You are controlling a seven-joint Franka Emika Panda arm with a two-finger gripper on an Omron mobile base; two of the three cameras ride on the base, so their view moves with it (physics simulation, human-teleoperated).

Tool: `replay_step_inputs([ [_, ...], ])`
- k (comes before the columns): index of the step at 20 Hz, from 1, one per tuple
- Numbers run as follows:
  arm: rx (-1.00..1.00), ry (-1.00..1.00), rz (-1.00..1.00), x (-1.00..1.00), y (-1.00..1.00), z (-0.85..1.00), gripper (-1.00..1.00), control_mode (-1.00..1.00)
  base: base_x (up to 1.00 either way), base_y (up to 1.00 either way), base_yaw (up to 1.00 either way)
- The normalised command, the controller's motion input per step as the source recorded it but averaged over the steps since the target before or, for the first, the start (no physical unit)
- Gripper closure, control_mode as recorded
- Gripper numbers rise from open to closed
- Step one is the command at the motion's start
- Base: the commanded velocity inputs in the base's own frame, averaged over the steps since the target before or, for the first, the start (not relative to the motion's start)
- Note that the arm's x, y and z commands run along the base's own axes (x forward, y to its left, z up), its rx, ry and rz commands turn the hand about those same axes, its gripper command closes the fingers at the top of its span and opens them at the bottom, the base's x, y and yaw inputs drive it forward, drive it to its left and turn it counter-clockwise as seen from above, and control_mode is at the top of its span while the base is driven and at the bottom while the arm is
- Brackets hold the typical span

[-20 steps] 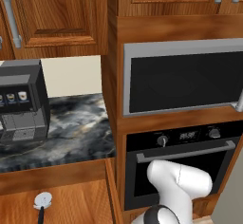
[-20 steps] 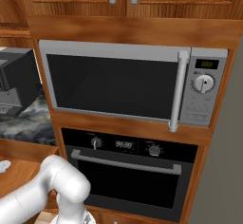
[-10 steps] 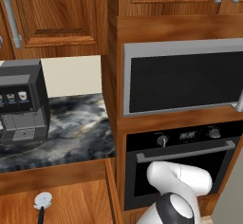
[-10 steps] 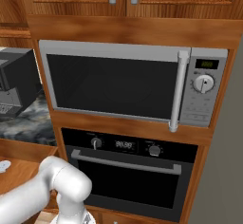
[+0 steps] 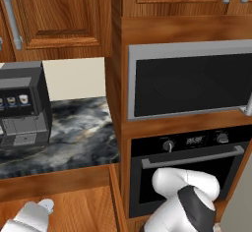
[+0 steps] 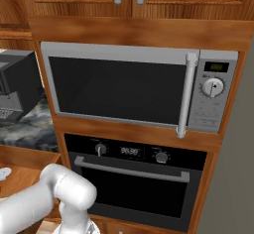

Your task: Take the pizza cutter from the drawer on the left and place it on the dining counter for cutting.

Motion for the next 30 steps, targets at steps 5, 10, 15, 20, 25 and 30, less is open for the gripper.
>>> replay_step_inputs([
  [5,0.21,0.27,-0.12,1.0,-0.52,0.32,-1.0,-1.0,0.0,0.0,0.0],
  [10,0.19,0.32,-0.14,1.0,-0.47,0.16,-1.0,-1.0,0.0,0.0,0.0],
  [15,0.18,0.32,-0.13,1.0,-0.52,-0.01,-1.0,-1.0,0.0,0.0,0.0],
  [20,0.01,0.2,-0.01,0.9,-0.34,-0.4,-1.0,-1.0,0.0,0.0,0.0],
  [25,-0.01,0.0,0.0,0.46,-0.01,-0.81,-1.0,-1.0,0.0,0.0,0.0],
  [30,-0.04,0.03,-0.09,0.47,0.24,-0.83,-1.0,-1.0,0.0,0.0,0.0],
])
